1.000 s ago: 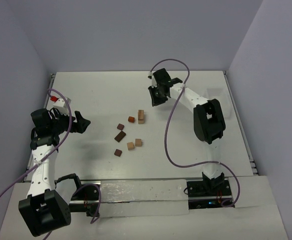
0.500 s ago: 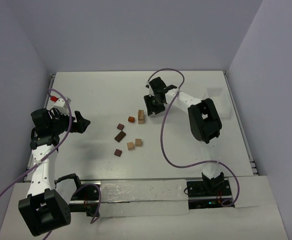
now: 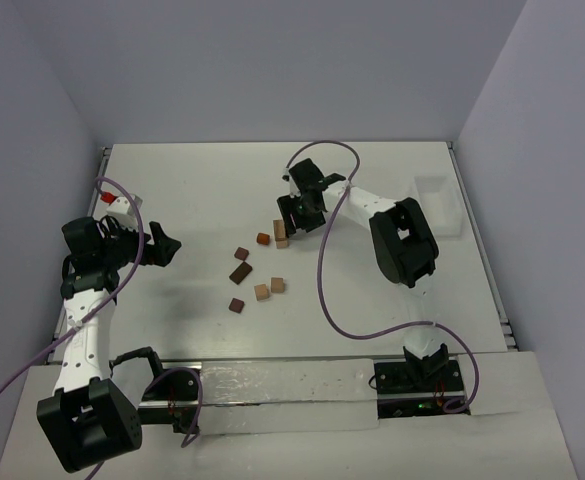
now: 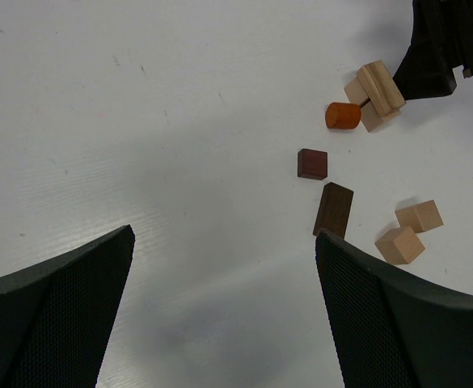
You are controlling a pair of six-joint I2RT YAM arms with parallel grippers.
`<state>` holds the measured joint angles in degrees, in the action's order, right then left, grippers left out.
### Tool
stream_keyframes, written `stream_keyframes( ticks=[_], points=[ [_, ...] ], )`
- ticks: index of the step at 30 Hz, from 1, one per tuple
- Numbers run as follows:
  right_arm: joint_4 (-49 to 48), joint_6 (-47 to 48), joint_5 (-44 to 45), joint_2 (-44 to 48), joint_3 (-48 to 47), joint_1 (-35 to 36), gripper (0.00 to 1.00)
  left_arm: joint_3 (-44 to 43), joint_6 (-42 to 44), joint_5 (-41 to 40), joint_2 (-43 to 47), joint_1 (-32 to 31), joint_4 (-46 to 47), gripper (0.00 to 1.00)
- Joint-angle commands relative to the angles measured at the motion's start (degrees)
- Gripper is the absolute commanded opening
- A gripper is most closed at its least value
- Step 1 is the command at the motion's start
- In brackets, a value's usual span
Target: Build the wood block tower
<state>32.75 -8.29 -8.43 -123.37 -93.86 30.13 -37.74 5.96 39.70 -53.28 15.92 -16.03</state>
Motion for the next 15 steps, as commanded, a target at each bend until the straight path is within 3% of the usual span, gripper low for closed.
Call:
stream_keyframes(
  ticks=[1, 15],
  points=[
    [-0.97, -0.76, 0.89, -0.15, -2.3, 0.19, 0.67, -0.5, -0.28, 0.55, 0.28, 0.43, 2.06, 0.99],
    [-1.78, -1.95, 2.51, 3.44, 3.11, -0.33, 0.65, -0.41, -0.65, 0.53, 0.28, 0.42, 2.5, 0.99]
  ],
)
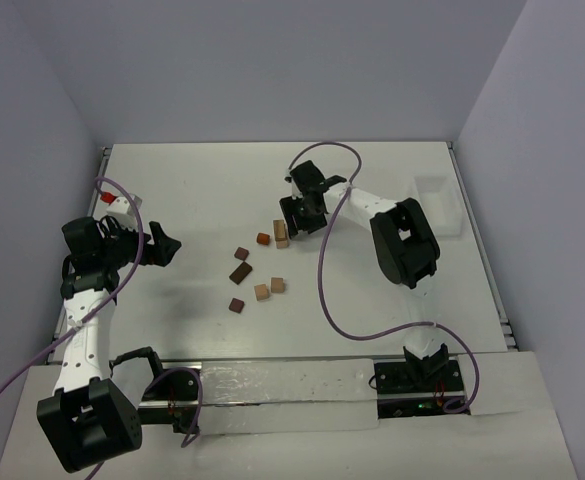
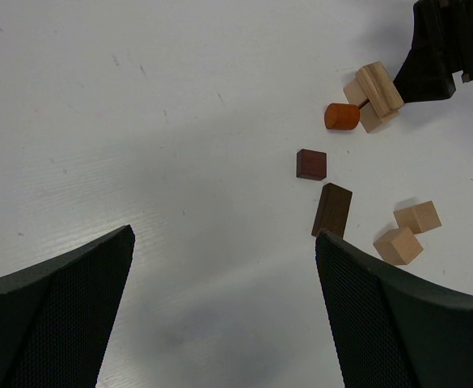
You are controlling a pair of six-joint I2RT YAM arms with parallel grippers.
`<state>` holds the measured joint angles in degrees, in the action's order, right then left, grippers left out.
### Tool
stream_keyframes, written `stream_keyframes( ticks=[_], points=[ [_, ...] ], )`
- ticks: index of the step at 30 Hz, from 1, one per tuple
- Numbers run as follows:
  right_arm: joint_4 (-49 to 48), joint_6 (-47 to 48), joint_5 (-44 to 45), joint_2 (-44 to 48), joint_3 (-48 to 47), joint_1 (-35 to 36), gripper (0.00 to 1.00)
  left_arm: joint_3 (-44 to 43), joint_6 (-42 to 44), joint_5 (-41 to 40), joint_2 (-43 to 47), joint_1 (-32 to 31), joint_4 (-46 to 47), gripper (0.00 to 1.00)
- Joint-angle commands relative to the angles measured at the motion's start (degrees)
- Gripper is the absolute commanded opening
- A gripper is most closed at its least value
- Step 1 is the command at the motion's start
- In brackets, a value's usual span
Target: Build the wood block tower
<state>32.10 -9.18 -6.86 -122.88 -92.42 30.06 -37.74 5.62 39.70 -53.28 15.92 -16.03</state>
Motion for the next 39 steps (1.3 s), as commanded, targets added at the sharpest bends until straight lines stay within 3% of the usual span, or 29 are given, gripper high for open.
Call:
stream_keyframes(
  ticks=[1, 39],
  points=[
    [-1.16, -1.1, 0.75, 2.91, 1.83, -0.27, 0.65, -0.41, -0.34, 0.46, 0.3, 0.42, 2.5, 0.99],
    [-0.63, -2.57, -1.86, 2.93, 2.53, 1.28, 0.68, -0.5, -0.35, 0.51, -0.12, 0.43, 2.41, 0.99]
  ],
)
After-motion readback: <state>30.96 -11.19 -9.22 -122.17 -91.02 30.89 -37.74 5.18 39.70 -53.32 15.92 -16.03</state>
